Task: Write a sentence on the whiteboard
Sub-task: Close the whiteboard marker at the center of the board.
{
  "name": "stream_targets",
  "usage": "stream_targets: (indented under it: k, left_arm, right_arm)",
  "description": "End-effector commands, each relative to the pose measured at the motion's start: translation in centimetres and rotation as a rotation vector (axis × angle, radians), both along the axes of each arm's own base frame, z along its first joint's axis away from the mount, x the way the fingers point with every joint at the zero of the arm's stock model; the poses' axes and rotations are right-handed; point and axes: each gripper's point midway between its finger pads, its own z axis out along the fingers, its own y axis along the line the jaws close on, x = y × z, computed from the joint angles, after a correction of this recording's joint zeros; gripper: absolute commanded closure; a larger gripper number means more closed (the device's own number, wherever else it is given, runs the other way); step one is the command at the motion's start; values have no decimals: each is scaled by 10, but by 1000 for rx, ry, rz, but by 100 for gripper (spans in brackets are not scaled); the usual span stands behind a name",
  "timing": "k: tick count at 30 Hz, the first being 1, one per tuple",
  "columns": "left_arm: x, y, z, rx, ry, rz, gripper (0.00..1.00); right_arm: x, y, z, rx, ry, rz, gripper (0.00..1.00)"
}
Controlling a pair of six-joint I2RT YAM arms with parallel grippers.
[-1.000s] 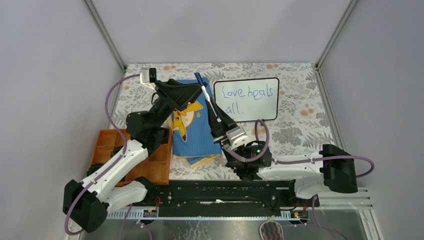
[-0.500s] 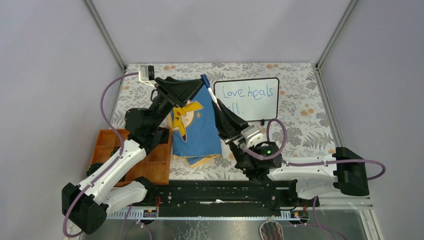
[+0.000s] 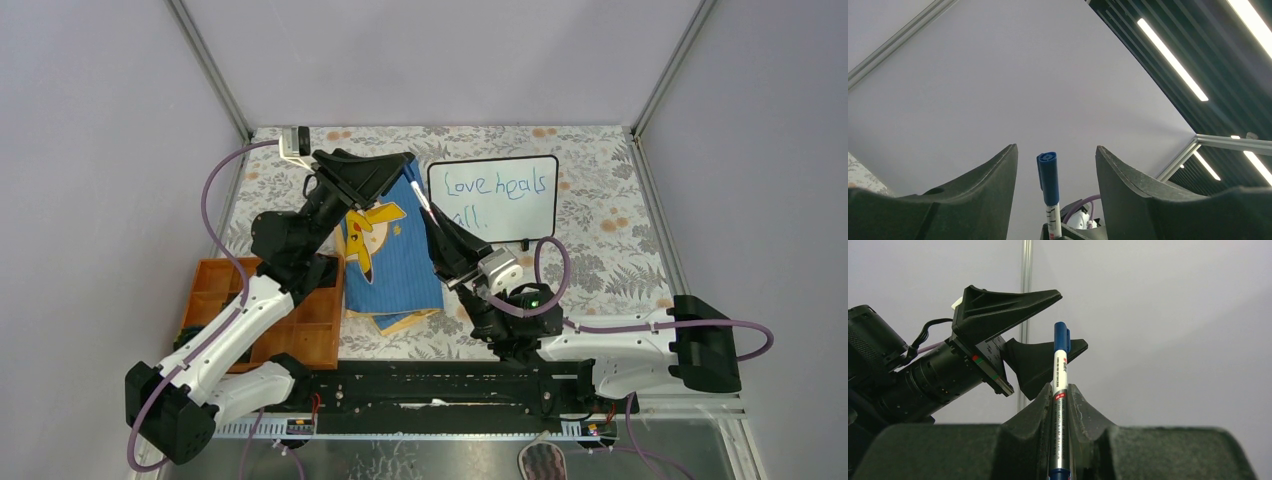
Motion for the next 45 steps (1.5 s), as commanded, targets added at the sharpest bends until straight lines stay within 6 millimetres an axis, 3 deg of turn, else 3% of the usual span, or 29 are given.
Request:
stream_targets:
  k: [1, 18, 34, 39, 43, 45]
  left_arm:
    - [-2, 3, 12, 3, -47, 26, 37]
    - [-3, 4, 8, 34, -52, 50, 42]
    - [1, 2, 4, 41, -32, 45, 57]
    - [2, -1, -3, 48, -8, 30, 73]
    - [1, -2, -6, 50, -4, 14, 97]
    - [1, -2, -7, 54, 0, 16, 100]
  right_arm:
    - [-4, -13, 18, 69, -20, 23, 100]
    - [-5, -8, 17, 52, -20, 35, 100]
    - [-5, -10, 18, 48, -23, 28, 100]
    - [-3, -12, 17, 47, -22, 10, 100]
    - [-1, -12, 17, 51, -17, -4, 100]
    - [0, -12, 18, 51, -16, -13, 100]
